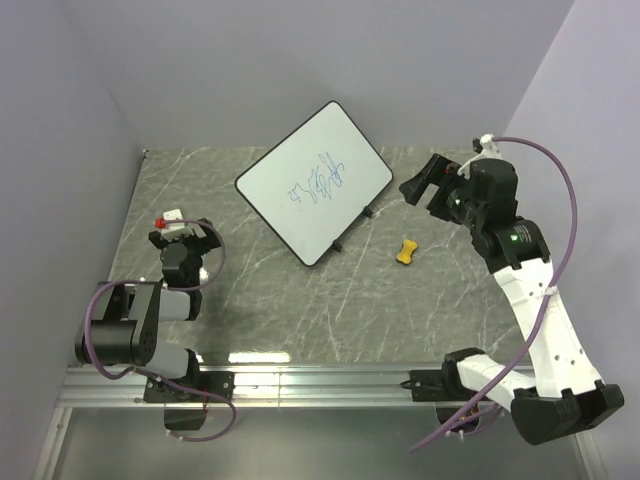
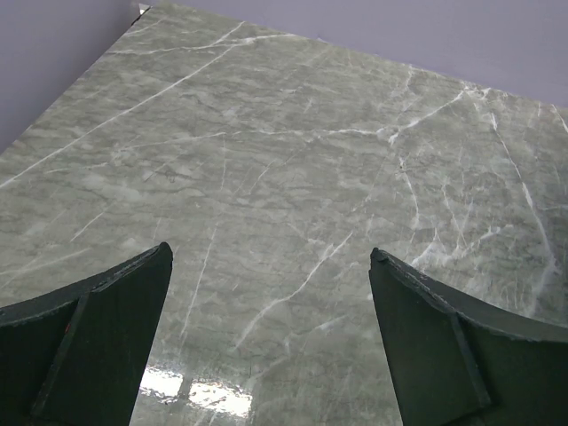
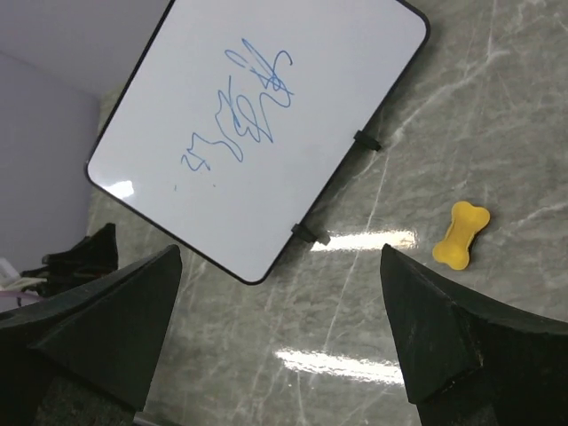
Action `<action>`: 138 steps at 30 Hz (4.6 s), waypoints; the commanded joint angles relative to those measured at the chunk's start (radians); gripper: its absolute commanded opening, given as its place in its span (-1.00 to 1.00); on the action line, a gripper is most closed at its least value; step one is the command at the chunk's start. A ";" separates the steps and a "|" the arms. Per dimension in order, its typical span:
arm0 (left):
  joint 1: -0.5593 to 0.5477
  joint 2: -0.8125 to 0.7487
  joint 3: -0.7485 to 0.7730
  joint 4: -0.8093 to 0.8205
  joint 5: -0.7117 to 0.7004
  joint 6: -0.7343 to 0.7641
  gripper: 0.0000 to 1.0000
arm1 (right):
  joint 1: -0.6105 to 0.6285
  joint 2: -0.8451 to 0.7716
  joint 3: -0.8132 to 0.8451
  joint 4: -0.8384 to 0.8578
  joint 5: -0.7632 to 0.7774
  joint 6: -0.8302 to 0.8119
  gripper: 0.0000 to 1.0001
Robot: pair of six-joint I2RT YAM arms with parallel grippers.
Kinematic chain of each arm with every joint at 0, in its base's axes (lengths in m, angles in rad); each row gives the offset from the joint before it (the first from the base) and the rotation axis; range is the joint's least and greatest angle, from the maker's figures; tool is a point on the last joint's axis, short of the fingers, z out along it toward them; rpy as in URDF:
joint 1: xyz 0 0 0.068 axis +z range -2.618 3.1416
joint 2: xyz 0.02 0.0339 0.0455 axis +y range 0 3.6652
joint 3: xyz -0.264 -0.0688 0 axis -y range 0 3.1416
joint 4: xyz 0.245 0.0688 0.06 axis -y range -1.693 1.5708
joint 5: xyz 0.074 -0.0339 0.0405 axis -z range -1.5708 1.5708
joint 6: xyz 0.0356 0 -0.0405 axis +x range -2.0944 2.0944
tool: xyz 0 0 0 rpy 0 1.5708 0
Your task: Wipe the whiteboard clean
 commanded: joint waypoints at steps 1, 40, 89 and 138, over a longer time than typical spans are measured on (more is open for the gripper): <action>-0.004 -0.001 -0.003 0.049 0.014 0.009 0.99 | -0.005 0.011 0.051 -0.032 0.051 0.047 0.99; 0.099 -0.085 0.870 -1.726 0.253 -0.518 0.99 | -0.080 0.710 0.106 -0.260 0.181 0.199 0.94; -0.243 0.068 0.752 -1.088 0.516 -0.508 0.71 | -0.074 0.442 -0.020 -0.192 -0.158 0.066 -1.00; -0.189 0.080 0.724 -1.103 0.769 -0.427 -0.99 | 0.513 1.202 1.034 -0.301 0.327 0.320 -1.00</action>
